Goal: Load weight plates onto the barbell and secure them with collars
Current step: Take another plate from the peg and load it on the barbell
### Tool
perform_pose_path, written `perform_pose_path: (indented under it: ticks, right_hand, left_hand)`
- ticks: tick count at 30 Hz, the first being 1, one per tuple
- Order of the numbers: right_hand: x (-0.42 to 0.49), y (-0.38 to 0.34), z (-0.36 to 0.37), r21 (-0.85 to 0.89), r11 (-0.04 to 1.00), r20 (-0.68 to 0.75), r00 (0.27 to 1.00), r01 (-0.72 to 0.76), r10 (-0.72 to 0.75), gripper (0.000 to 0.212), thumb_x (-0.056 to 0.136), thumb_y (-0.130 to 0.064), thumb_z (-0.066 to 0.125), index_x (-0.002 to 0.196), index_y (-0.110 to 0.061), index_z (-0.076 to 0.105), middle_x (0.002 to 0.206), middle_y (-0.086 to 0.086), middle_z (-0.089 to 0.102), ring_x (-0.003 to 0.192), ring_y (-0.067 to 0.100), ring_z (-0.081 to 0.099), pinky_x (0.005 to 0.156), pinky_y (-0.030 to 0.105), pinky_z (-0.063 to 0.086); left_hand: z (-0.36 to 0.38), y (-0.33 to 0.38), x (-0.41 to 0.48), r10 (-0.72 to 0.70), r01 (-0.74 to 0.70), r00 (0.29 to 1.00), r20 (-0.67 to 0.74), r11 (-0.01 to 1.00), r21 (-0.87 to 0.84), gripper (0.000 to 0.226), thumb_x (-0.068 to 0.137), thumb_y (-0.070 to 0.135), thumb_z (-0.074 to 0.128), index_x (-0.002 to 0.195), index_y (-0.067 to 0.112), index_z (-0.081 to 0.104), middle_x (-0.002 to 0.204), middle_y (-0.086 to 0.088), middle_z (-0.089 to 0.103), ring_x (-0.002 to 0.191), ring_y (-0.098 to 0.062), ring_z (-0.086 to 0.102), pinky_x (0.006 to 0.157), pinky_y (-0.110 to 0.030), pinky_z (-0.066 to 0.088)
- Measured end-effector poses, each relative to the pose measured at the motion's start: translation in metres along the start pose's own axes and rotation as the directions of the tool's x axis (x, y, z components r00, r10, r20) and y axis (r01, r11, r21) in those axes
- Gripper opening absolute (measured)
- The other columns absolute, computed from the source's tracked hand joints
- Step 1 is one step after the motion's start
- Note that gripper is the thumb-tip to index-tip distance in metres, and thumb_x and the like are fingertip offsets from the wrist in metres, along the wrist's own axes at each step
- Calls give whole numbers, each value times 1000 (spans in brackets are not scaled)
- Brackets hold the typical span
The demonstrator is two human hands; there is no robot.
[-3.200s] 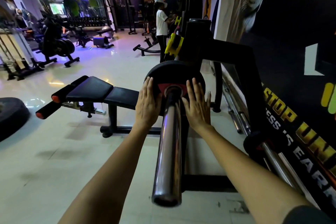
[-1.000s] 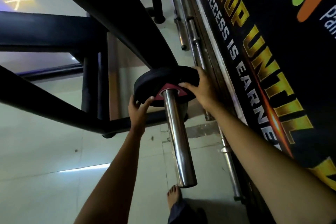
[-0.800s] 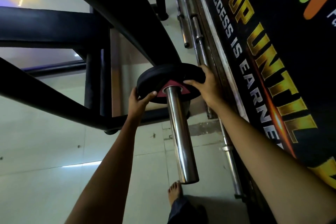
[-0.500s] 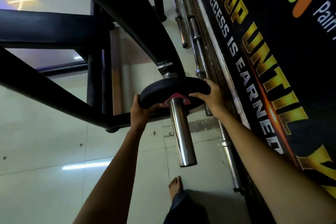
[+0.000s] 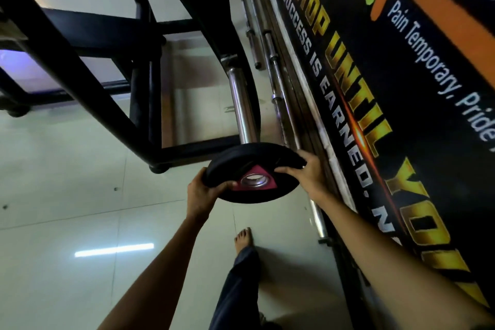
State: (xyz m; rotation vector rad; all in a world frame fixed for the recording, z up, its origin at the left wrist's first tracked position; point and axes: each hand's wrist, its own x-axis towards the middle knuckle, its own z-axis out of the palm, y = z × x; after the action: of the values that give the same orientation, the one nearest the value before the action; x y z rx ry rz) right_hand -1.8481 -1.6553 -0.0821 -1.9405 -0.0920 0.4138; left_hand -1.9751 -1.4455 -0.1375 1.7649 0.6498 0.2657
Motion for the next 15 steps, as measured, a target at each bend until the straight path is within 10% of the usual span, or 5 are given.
perform_pose_path:
  ticks: [8, 15]
  right_hand:
    - [-119, -87, 4, -102, 980, 159, 975, 172, -155, 54, 47, -28, 90, 93, -9, 70, 92, 15, 72, 88, 31, 68, 81, 51, 54]
    - [-216, -178, 59, -156, 872, 232, 875, 464, -425, 62, 42, -59, 80, 84, -14, 73, 82, 7, 74, 75, 20, 68, 60, 36, 55]
  left_hand:
    - [-84, 46, -131, 10, -20, 987, -158, 998, -61, 58, 52, 46, 87, 99, 18, 70, 87, 2, 75, 82, -10, 70, 67, -30, 58]
    - [-199, 94, -222, 81, -106, 923, -376, 993, -47, 50, 48, 52, 83, 88, 24, 72, 78, 9, 74, 75, -6, 70, 59, -23, 55]
